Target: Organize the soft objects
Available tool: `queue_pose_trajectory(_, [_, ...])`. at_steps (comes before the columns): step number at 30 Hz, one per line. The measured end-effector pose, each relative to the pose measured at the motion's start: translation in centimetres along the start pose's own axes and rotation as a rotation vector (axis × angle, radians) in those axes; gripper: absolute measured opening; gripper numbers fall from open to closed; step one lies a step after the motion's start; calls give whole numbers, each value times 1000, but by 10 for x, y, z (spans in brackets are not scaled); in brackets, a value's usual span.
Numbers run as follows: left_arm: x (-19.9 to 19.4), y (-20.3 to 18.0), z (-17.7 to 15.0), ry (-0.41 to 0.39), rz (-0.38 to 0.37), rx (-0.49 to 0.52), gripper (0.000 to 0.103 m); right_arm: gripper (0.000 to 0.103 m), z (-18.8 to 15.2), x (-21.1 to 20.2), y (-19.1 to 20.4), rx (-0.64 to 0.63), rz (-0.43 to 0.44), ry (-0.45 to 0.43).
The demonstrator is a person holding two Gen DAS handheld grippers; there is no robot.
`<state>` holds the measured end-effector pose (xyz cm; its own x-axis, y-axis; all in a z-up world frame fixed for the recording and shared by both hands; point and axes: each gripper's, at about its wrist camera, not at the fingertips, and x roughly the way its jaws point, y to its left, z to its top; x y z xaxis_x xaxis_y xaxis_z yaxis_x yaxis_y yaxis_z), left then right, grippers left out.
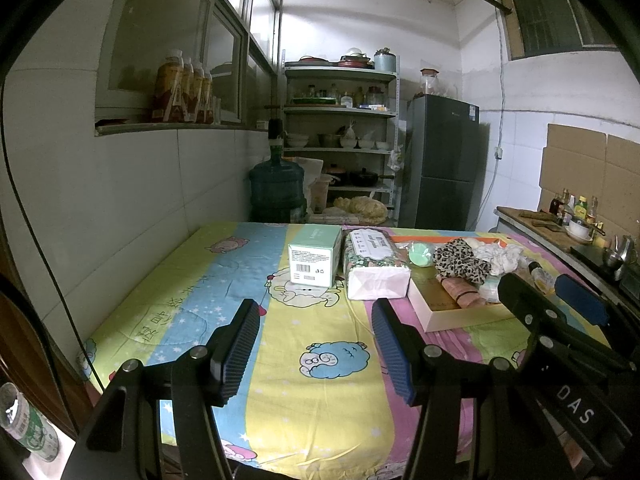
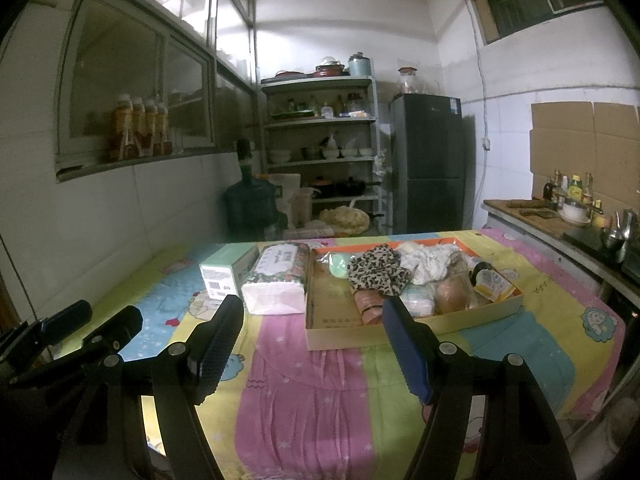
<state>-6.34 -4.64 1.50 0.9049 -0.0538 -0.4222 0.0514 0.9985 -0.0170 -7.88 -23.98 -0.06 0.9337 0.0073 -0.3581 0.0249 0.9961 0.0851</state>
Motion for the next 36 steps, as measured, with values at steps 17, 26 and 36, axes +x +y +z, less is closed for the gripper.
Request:
queue_pose_trajectory(17, [-1,-1,-1,-1,0,1,58,74,0,-1,1,-1,1,-1])
queue_pose_trajectory(26, [-1,-2,-2,-1,1,1,58,74,0,0,2,-1,0,-1])
queue_pose_trajectory(36, [-1,-3,-2,-2,2,0,58,74,0,-1,2,-1,0,-2])
